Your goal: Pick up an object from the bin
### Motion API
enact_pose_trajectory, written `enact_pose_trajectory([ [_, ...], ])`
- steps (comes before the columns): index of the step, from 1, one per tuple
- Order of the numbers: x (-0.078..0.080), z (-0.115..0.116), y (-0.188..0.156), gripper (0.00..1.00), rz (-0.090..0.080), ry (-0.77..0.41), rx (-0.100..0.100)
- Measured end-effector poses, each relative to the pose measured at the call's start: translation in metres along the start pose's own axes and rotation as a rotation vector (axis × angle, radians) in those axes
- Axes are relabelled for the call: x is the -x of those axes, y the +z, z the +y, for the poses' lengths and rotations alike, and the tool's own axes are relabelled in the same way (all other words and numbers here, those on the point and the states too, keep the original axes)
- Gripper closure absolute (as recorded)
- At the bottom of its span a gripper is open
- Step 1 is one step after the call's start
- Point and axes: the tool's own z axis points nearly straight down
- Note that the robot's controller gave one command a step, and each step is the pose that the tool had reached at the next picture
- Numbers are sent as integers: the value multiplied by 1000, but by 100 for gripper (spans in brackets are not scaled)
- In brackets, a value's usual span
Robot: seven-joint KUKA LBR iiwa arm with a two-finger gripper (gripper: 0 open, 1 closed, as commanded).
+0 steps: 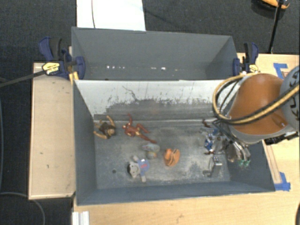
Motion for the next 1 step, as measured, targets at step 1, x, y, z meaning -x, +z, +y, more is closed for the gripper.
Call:
enact_pose_trajectory([
  [1,2,0,-4,0,-9,-1,-1],
])
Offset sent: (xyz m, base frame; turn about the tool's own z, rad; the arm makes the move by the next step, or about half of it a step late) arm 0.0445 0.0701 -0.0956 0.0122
